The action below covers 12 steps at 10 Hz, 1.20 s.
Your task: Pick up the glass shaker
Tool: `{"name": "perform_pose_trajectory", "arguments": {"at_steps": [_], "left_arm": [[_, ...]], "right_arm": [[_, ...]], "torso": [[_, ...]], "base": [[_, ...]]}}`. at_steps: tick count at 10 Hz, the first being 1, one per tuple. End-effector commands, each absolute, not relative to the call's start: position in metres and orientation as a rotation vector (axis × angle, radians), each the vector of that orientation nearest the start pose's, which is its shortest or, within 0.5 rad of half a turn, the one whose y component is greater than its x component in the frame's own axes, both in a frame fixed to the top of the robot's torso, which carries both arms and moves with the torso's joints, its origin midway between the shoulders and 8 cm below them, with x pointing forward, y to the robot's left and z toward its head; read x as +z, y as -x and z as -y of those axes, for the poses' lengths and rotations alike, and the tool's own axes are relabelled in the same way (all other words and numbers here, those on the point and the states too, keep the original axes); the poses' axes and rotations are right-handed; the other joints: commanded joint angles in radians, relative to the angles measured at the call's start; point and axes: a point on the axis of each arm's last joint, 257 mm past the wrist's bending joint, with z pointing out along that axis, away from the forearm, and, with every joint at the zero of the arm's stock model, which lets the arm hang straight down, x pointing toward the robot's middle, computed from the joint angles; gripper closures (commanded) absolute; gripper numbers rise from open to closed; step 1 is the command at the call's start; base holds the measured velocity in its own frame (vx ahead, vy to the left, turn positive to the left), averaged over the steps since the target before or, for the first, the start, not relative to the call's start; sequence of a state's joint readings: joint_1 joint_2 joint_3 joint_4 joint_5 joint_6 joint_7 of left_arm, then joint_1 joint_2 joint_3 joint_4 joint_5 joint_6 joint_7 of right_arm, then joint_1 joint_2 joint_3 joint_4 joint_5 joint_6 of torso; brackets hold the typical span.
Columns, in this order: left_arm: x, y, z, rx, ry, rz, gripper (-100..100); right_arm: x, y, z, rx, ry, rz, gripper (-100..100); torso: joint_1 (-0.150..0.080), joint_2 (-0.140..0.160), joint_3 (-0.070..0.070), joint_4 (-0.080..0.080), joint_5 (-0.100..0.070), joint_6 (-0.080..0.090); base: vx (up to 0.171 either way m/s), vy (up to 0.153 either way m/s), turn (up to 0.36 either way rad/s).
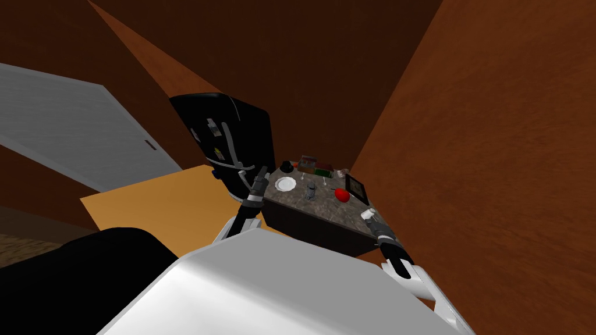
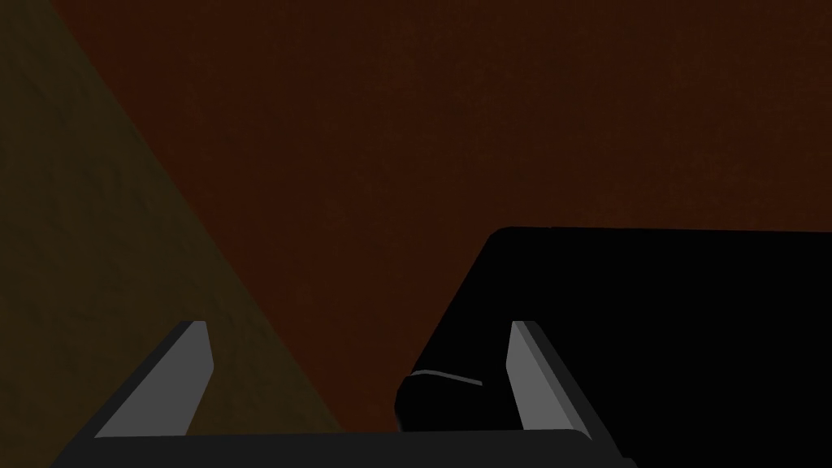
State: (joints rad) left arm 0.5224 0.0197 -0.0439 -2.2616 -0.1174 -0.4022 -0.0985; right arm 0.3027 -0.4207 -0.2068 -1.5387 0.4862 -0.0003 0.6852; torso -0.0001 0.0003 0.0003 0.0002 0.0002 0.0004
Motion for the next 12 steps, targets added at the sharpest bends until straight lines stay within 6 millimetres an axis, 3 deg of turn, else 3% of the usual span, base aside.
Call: {"name": "perform_pose_trajectory", "arguments": {"at_steps": [1, 7, 12], "left_arm": [[-0.013, -0.365, -0.257, -1.139, 0.638, -0.816, 0], [-0.013, -0.365, -0.257, -1.139, 0.638, -0.816, 0], [-0.013, -0.365, -0.257, -1.139, 0.638, -0.816, 0]], "right_arm": [[-0.302, -0.409, 0.508, -0.277, -0.186, -1.797, -100], [-0.295, -0.385, 0.535, -0.267, -0.128, -1.854, -100], [-0.287, -0.372, 0.55, -0.26, -0.077, -1.901, -100]], "torso": [[0.0, 0.0, 0.0, 0.0, 0.0, 0.0], [-0.003, 0.008, 0.005, 0.002, -0.001, 0.0], [-0.002, 0.004, 0.002, 0.001, 0.0, 0.0]], "base": [[-0.066, 0.017, 0.137], [-0.121, -0.018, 0.087], [-0.06, -0.013, 0.066]]}}
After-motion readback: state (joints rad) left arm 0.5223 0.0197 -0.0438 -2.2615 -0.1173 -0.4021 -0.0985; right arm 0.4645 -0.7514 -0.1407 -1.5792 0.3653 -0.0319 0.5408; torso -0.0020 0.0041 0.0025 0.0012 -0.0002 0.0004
